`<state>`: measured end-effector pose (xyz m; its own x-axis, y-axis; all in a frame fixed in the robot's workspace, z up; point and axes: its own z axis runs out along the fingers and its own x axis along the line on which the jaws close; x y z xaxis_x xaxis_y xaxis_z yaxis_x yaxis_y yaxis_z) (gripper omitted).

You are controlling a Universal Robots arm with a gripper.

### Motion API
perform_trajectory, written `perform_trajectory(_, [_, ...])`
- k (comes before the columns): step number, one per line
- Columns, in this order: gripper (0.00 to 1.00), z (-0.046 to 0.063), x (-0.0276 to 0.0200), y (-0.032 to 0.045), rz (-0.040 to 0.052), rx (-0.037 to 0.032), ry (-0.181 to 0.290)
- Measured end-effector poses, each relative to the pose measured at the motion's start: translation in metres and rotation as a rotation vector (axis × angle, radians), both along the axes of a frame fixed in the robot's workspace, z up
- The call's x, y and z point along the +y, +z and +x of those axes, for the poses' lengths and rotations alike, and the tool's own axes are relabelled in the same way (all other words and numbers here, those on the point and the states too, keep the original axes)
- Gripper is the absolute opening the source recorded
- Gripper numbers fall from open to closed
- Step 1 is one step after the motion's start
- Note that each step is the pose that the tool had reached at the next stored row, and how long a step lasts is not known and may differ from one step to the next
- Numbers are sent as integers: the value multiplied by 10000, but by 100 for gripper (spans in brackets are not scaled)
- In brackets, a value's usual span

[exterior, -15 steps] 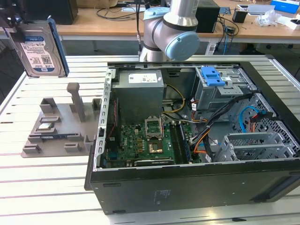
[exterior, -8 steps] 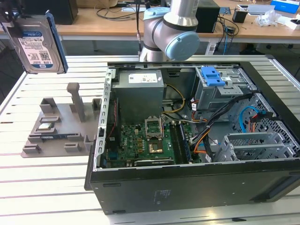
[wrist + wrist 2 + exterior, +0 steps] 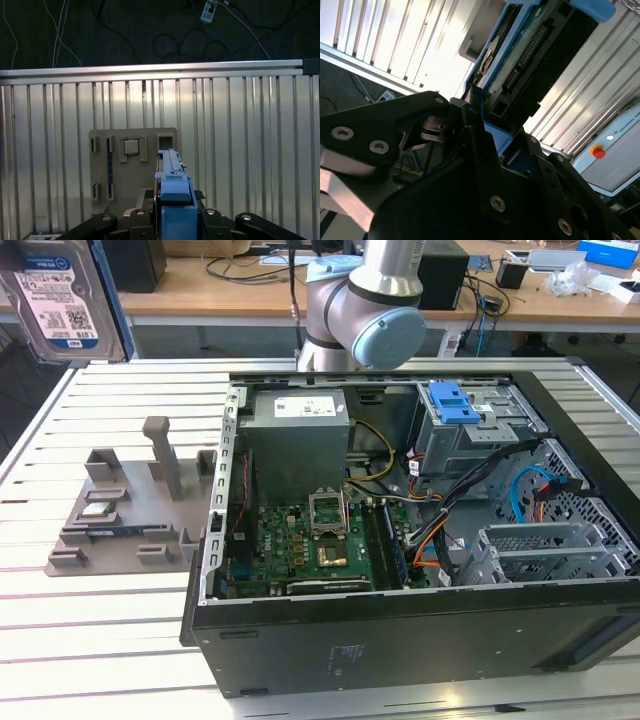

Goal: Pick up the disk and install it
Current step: 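Pick up the disk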

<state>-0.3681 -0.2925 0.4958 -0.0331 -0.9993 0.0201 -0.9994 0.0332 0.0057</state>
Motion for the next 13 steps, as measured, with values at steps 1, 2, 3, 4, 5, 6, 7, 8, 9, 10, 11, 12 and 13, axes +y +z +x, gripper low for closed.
perform_trajectory(1, [37, 0, 0, 51, -1, 1, 0])
perform_trajectory(2, [37, 0, 1, 83, 0, 1, -1])
perform_trajectory(3, [37, -1, 1, 96, 6, -1, -1])
perform_trajectory(4, [37, -1, 1, 96, 7, -1, -2])
perform_trajectory(5, [37, -1, 1, 96, 9, -2, -2])
perform_trajectory(6, [37, -1, 1, 96, 10, -1, -2])
perform_trajectory(7, [37, 0, 0, 97, 10, 0, -1])
perform_trajectory(8, [37, 4, 0, 97, 10, -1, -1])
perform_trajectory(9, [37, 42, 0, 97, 10, 0, 0])
perform_trajectory(10, [37, 93, 0, 97, 10, 1, -1])
perform_trajectory(11, [37, 153, 0, 97, 9, 2, -1])
perform_trajectory(12, [37, 214, 0, 96, 10, 3, -1])
perform_trajectory(13, [37, 281, 1, 97, 9, 7, -2])
